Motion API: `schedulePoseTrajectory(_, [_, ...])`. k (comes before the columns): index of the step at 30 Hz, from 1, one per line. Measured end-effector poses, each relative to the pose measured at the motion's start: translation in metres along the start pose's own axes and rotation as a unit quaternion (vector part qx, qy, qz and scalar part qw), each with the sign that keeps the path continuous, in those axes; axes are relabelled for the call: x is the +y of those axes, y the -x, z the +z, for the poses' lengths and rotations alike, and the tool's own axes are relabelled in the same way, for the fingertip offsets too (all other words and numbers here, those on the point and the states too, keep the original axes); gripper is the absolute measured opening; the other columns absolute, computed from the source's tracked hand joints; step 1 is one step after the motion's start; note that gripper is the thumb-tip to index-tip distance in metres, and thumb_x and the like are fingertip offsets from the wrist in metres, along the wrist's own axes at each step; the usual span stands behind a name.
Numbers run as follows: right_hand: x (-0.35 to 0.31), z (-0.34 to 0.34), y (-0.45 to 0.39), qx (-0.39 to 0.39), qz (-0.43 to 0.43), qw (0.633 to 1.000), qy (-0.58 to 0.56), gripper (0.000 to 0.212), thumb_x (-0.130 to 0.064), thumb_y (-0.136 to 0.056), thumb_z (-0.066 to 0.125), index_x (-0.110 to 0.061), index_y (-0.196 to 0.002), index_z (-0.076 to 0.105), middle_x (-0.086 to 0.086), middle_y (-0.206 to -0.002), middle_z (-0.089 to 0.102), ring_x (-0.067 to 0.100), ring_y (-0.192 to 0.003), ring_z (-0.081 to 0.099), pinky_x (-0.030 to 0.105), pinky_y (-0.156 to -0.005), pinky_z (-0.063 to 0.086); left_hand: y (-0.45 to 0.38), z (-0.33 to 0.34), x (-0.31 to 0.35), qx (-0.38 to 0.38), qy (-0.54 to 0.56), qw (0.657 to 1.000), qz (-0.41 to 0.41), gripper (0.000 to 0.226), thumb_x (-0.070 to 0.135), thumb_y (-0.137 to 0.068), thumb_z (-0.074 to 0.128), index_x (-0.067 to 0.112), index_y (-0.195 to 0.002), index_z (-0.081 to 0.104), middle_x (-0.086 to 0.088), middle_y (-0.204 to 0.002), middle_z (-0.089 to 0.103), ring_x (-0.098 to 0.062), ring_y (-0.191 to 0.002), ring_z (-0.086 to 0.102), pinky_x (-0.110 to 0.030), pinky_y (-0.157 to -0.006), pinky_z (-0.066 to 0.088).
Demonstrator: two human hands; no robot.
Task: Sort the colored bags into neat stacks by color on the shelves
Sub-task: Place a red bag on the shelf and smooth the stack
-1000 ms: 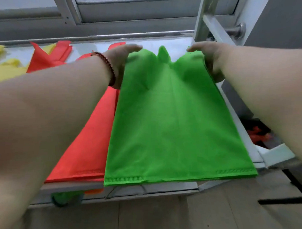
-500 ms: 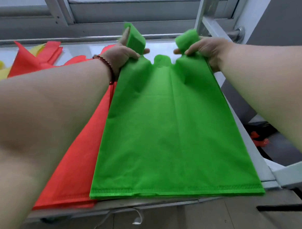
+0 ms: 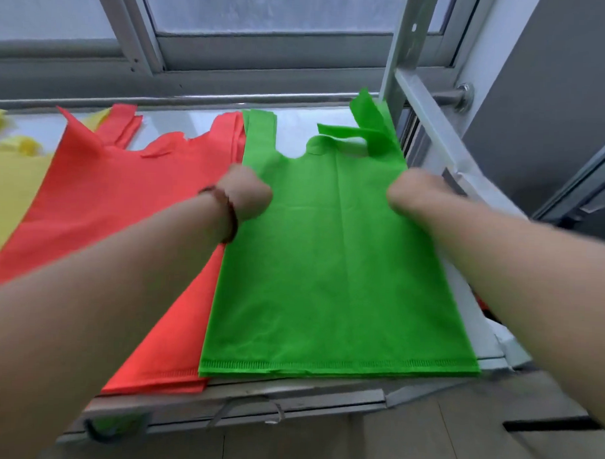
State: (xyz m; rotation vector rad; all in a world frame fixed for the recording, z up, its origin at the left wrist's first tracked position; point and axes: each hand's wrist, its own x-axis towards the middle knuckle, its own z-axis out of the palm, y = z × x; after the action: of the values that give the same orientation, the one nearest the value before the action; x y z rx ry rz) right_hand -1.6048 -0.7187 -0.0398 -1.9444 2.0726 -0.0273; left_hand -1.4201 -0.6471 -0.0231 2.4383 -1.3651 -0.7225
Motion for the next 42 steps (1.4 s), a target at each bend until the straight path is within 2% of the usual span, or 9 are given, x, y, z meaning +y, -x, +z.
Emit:
schedulePoseTrajectory(3, [0.021,0.02,0.024,0.006,0.056,0.996,-0.062,0.038,-0.012,-0.093,0.036,0.005,-0.124,0.05,0.019,-0.12,0.058,0.032,-0.104,0.058,0.035,-0.079,0.044,0.048,0.024,-0.023,-0.012,0.029,0.999,-0.04,0.043,0.013,-0.096,0.039,-0.008,-0.133,0.028,-0.026,-0.127,0.052,-0.036,-0.116,0.053,-0.032,-0.084,0.042])
schedulePoseTrajectory(7, [0.027,0.021,0.051,-0.017,0.067,0.995,-0.065,0.049,-0.008,-0.092,0.034,0.006,-0.139,0.031,0.022,-0.138,0.046,0.038,-0.122,0.049,0.044,-0.093,0.044,0.083,0.045,-0.04,-0.022,0.098,0.994,-0.043,0.052,0.007,-0.09,0.043,0.002,-0.138,0.024,-0.008,-0.098,0.056,-0.031,-0.103,0.057,-0.028,-0.076,0.037])
schedulePoseTrajectory(14, [0.026,0.011,0.044,-0.016,0.083,0.996,-0.038,0.049,0.0,-0.093,0.024,0.004,-0.142,0.026,0.02,-0.142,0.04,0.038,-0.125,0.046,0.046,-0.095,0.043,0.062,0.033,-0.015,-0.059,0.133,0.986,-0.081,0.044,0.006,-0.089,0.045,-0.004,-0.13,0.036,-0.012,-0.096,0.057,-0.028,-0.097,0.055,-0.035,-0.083,0.048])
schedulePoseTrajectory(19, [0.027,0.014,0.045,-0.015,0.084,0.996,-0.008,0.056,-0.005,-0.093,0.032,0.003,-0.146,0.016,0.021,-0.146,0.033,0.039,-0.129,0.04,0.047,-0.099,0.04,0.077,0.053,-0.032,-0.066,0.139,0.987,-0.04,0.019,0.009,-0.091,0.045,0.01,-0.103,0.03,0.003,-0.075,0.039,-0.007,-0.06,0.037,-0.02,-0.055,0.032])
schedulePoseTrajectory(26, [0.022,0.01,0.008,-0.039,0.051,0.998,0.018,0.037,-0.001,-0.087,0.039,0.005,-0.121,0.05,0.022,-0.123,0.055,0.037,-0.11,0.057,0.041,-0.081,0.049,0.087,0.057,-0.045,-0.062,0.189,0.98,-0.031,0.037,0.016,-0.091,0.05,0.004,-0.123,0.039,-0.013,-0.105,0.058,-0.03,-0.096,0.062,-0.047,-0.089,0.05])
schedulePoseTrajectory(28, [0.031,0.013,0.012,-0.046,0.05,0.997,0.04,0.03,0.002,-0.085,0.038,0.007,-0.111,0.053,0.022,-0.117,0.058,0.037,-0.106,0.059,0.038,-0.073,0.046,0.089,0.059,-0.043,-0.04,0.167,0.985,-0.029,0.034,0.016,-0.093,0.048,0.006,-0.122,0.036,-0.009,-0.097,0.056,-0.026,-0.087,0.06,-0.042,-0.085,0.049])
schedulePoseTrajectory(35, [0.057,0.01,0.062,-0.047,0.063,0.997,-0.013,0.058,0.002,-0.089,0.033,0.005,-0.144,0.014,0.026,-0.139,0.042,0.04,-0.123,0.048,0.045,-0.096,0.044,0.099,0.057,-0.033,0.01,0.082,0.996,-0.028,0.039,0.017,-0.097,0.035,0.002,-0.132,0.029,0.002,-0.072,0.044,-0.01,-0.063,0.046,-0.022,-0.055,0.035])
schedulePoseTrajectory(38, [0.067,0.014,0.087,-0.076,0.055,0.996,0.0,0.057,0.001,-0.088,0.031,0.004,-0.143,0.017,0.025,-0.138,0.044,0.039,-0.122,0.05,0.044,-0.095,0.045,0.104,0.053,-0.025,-0.03,0.037,0.998,-0.027,0.039,0.018,-0.099,0.032,0.003,-0.134,0.025,-0.024,-0.105,0.063,-0.034,-0.095,0.063,-0.042,-0.08,0.049])
schedulePoseTrajectory(42, [0.06,0.004,0.131,-0.011,0.025,0.997,0.074,0.053,-0.007,-0.09,0.035,-0.001,-0.142,0.021,0.02,-0.139,0.036,0.035,-0.123,0.043,0.041,-0.096,0.044,0.122,0.036,-0.025,-0.018,0.118,0.993,-0.021,0.061,0.025,-0.094,0.047,0.0,-0.141,0.016,-0.022,-0.141,0.038,-0.033,-0.129,0.043,-0.038,-0.105,0.036])
